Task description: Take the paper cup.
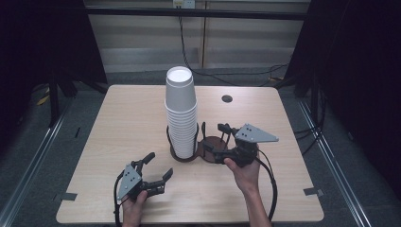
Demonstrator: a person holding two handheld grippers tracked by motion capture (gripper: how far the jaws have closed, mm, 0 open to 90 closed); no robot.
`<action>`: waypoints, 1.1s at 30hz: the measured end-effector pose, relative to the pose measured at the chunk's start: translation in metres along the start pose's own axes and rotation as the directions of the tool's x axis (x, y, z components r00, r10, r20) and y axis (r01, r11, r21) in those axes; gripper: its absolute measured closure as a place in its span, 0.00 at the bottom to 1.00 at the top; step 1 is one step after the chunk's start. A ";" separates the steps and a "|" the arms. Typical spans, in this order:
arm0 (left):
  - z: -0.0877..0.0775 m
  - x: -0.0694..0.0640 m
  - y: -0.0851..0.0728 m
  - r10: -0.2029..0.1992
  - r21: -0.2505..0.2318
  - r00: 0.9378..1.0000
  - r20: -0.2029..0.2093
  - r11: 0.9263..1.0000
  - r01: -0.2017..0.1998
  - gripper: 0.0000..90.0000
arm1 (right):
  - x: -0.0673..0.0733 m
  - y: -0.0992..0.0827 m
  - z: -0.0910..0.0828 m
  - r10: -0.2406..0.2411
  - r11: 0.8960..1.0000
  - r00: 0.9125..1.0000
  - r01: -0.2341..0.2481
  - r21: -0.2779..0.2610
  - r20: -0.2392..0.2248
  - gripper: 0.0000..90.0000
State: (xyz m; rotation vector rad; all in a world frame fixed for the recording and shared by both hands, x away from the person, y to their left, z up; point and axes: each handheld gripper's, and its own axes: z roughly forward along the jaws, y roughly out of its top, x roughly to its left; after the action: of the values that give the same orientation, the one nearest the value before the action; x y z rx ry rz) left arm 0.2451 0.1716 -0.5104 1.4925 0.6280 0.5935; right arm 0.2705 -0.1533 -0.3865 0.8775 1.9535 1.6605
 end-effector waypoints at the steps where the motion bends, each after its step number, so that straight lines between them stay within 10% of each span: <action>1: 0.000 0.000 0.000 0.000 0.000 1.000 0.000 1.000 0.000 0.17 | -0.001 0.003 0.001 -0.005 1.000 1.000 0.005 -0.001 -0.017 0.22; 33: 0.000 0.000 0.000 0.000 -0.002 1.000 0.006 1.000 0.000 0.17 | -0.009 0.089 0.025 -0.051 0.998 0.988 0.046 -0.041 -0.144 0.20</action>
State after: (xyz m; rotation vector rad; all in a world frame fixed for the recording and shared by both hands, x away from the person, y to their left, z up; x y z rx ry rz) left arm 0.2450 0.1717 -0.5105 1.4925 0.6224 0.5894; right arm 0.3104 -0.1348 -0.3053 0.7077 2.0140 1.7708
